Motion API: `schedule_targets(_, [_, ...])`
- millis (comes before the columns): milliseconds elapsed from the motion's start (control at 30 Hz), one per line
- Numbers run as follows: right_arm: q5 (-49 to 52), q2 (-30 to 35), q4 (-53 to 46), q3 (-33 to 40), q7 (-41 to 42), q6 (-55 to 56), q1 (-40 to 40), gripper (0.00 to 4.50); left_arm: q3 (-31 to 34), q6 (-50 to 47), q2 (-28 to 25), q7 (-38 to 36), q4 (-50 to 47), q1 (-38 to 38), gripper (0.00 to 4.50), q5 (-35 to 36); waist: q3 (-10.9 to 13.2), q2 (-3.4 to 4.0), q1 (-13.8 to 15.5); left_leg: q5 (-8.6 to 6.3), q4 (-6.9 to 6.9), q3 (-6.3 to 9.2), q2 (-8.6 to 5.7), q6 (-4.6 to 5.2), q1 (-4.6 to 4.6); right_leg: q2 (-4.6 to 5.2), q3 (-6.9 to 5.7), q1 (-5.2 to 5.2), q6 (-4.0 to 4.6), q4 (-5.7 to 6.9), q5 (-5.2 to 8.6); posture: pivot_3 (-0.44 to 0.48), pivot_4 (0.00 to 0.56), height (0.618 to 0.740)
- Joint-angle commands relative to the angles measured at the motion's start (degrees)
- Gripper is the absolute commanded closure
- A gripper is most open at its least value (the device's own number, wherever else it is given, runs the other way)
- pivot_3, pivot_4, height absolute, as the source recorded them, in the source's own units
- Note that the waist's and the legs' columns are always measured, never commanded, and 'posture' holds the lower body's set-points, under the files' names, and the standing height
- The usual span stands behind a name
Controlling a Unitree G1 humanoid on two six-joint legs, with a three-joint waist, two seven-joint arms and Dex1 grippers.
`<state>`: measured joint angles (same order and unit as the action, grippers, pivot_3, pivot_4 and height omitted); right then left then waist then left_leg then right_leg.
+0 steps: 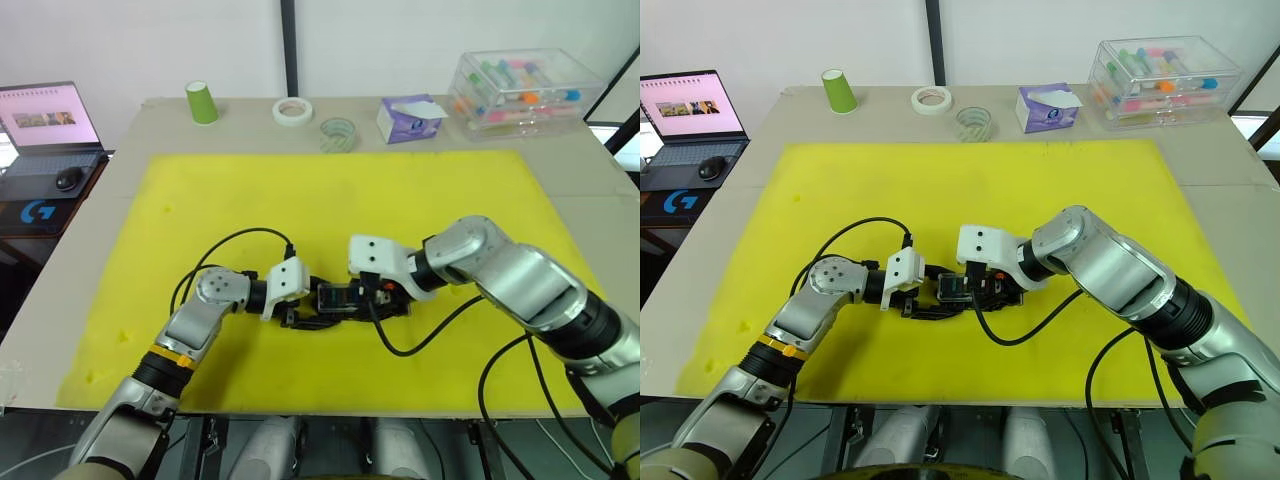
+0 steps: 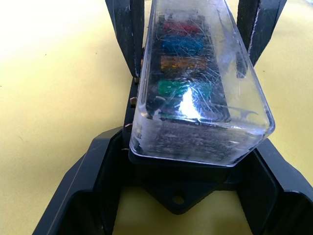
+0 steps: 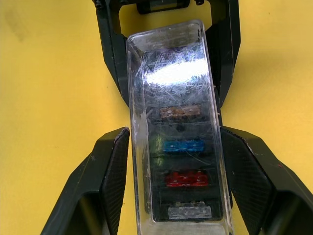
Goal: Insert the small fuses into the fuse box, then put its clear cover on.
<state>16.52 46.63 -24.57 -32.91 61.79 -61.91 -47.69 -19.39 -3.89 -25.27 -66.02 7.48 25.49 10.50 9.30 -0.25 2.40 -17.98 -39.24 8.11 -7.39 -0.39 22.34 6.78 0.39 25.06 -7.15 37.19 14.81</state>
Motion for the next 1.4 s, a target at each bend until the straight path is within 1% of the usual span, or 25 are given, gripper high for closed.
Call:
schedule_targets(33, [0.57, 0.55, -0.57, 2.34, 0.90, 0.97, -1.67, 1.48, -0.14, -0.29, 0.27, 1.74, 0.65, -0.33, 1.73, -1.91, 0.00, 0.00, -0.01, 0.00, 0.00, 0.00, 0.00, 0.00, 0.00, 0.00, 0.00, 0.00, 0.00, 0.00, 0.00, 0.000, 0.150, 0.740])
schedule_targets(133, [1.06, 0.44, -0.54, 3.40, 1.15, 0.66, -2.64, 1.48, -0.08, -0.39, 0.13, 1.70, 0.46, -0.40, 1.73, -1.85, 0.00, 0.00, -0.02, 0.00, 0.00, 0.00, 0.00, 0.00, 0.00, 0.00, 0.00, 0.00, 0.00, 0.00, 0.00, 0.000, 0.150, 0.740])
schedule_targets(533, [0.91, 1.20, 0.58, 3.83, 1.70, 1.39, -2.23, 1.48, -0.24, -0.35, 0.39, 1.78, 0.48, -0.35, 1.73, -1.88, 0.00, 0.00, 0.01, 0.00, 0.00, 0.00, 0.00, 0.00, 0.00, 0.00, 0.00, 0.00, 0.00, 0.00, 0.00, 0.000, 0.150, 0.740])
schedule_targets(767, [3.08, 0.97, -0.09, 6.03, 2.29, 0.36, -2.82, 1.48, -0.18, -0.66, 0.25, 1.78, 0.23, -0.45, 1.73, -1.90, 0.00, 0.00, 0.01, 0.00, 0.00, 0.00, 0.00, 0.00, 0.00, 0.00, 0.00, 0.00, 0.00, 0.00, 0.00, 0.000, 0.150, 0.740])
schedule_targets(833, [4.54, 0.99, -0.64, 7.24, 2.78, -0.29, -3.00, 1.48, -0.19, -0.73, 0.23, 1.79, 0.07, -0.53, 1.73, -1.88, 0.00, 0.00, 0.00, 0.00, 0.00, 0.01, 0.00, 0.00, 0.00, 0.00, 0.00, 0.00, 0.00, 0.00, 0.00, 0.000, 0.150, 0.740])
schedule_targets(900, [8.63, 1.77, -2.12, 11.85, 5.05, -0.87, -3.61, 1.48, -0.18, -0.75, 0.17, 1.75, 0.03, -0.55, 1.73, -1.90, 0.00, 0.00, 0.02, 0.00, 0.00, 0.01, 0.00, 0.00, 0.00, 0.00, 0.00, 0.00, 0.00, 0.00, 0.00, 0.000, 0.150, 0.740])
schedule_targets(967, [10.44, 2.17, -2.36, 14.28, 5.82, -0.57, -3.74, 1.48, -0.14, -0.80, 0.15, 1.71, 0.05, -0.53, 1.73, -1.84, 0.00, 0.00, 0.02, 0.00, 0.00, 0.01, 0.00, 0.00, 0.01, 0.00, 0.00, 0.00, 0.00, -0.01, 0.00, 0.000, 0.150, 0.740])
schedule_targets(1033, [10.67, 2.07, -2.19, 15.72, 5.54, 1.66, -3.06, 1.48, -0.12, -0.72, 0.12, 1.67, 0.12, -0.52, 1.73, -1.86, 0.00, -0.01, 0.01, 0.00, 0.00, 0.01, 0.00, 0.00, 0.01, 0.00, 0.00, -0.01, 0.00, -0.02, 0.00, 0.000, 0.150, 0.740])
schedule_targets(1100, [10.50, 0.62, -1.43, 17.91, 4.16, 5.33, -1.81, 1.48, -0.10, -0.75, 0.18, 1.67, 0.27, -0.40, 1.73, -1.85, 0.00, 0.00, -0.01, 0.00, 0.01, 0.01, 0.01, 0.00, 0.01, 0.00, -0.01, -0.01, 0.00, -0.02, 0.00, 0.000, 0.150, 0.740])
schedule_targets(1200, [10.25, -0.89, -0.59, 19.89, 3.84, 10.99, 1.02, 2.10, -0.13, -0.75, 0.23, 1.63, 0.38, -0.27, 1.73, -1.88, 0.00, 0.00, 0.01, 0.00, 0.01, 0.01, 0.01, 0.00, 0.01, 0.00, -0.01, -0.01, 0.00, -0.02, 0.00, 0.000, 0.150, 0.740])
schedule_targets(1300, [11.50, -2.75, -0.09, 21.83, 3.02, 13.49, 3.31, 3.18, -0.10, -0.74, 0.17, 1.57, 0.36, -0.31, 1.73, -1.84, 0.00, 0.00, -0.04, 0.00, 0.01, 0.00, 0.00, 0.00, 0.01, 0.00, -0.01, -0.01, 0.00, -0.01, 0.00, 0.000, 0.150, 0.740])
schedule_targets(1333, [12.07, -3.30, 0.02, 22.40, 2.87, 13.95, 4.06, 3.45, -0.10, -0.69, 0.12, 1.52, 0.36, -0.36, 1.73, -1.85, 0.00, 0.00, -0.04, 0.00, 0.01, 0.01, 0.01, 0.00, 0.01, 0.00, -0.01, -0.01, 0.00, -0.01, 0.00, 0.000, 0.150, 0.740])
schedule_targets(1400, [12.00, -3.69, 0.72, 23.21, 3.49, 17.18, 6.24, 4.26, -0.18, -0.73, -0.01, 1.36, 0.33, -0.32, 1.73, -1.90, 0.00, -0.01, 0.03, 0.00, 0.01, 0.02, 0.01, 0.00, 0.01, 0.00, -0.01, -0.01, 0.00, -0.01, 0.00, 0.000, 0.150, 0.740])
